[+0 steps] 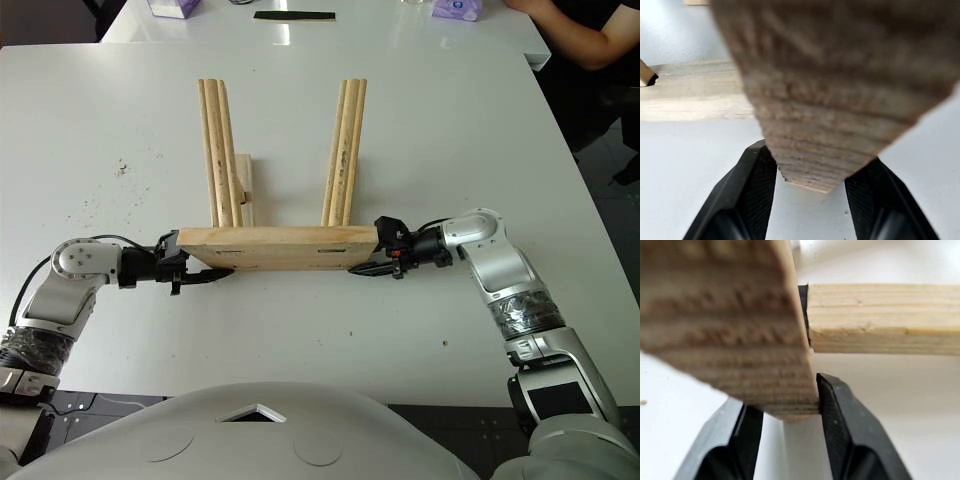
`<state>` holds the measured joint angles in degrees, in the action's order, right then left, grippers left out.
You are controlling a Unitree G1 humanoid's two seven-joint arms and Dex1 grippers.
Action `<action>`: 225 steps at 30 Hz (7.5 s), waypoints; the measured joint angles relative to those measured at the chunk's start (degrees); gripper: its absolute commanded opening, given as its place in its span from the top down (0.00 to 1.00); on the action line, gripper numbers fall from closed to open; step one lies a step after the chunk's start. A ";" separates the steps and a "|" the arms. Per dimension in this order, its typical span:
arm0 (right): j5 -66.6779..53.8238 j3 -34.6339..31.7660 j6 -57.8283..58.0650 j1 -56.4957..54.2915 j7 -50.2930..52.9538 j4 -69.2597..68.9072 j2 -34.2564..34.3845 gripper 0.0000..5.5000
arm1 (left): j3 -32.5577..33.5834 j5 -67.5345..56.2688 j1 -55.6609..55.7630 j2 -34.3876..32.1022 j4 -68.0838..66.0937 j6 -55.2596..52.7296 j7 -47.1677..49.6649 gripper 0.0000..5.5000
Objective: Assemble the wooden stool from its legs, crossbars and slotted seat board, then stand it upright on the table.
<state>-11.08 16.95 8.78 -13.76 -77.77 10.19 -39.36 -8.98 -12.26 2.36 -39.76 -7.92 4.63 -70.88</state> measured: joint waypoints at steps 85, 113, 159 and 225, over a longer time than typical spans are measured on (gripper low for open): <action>-82.88 -21.52 10.01 0.44 111.06 -35.74 36.24 0.37 | 18.94 -83.73 8.61 42.40 38.53 -12.77 111.98 0.53; 4.42 -3.97 -3.23 -1.94 102.81 -0.39 31.03 0.34 | 7.18 -0.34 2.21 30.70 3.08 -2.51 94.21 0.53; 19.91 -15.10 -8.44 -12.74 96.95 14.67 40.56 0.33 | 15.67 11.14 12.62 41.49 -5.65 0.55 89.86 0.43; 21.07 -15.57 -6.00 -15.30 95.62 15.17 43.88 0.42 | 18.25 11.09 13.22 44.40 -0.10 -8.72 97.21 0.44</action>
<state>9.99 1.38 2.79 -29.05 17.86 25.36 4.52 9.27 -1.17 15.58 4.64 -8.02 -4.09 26.34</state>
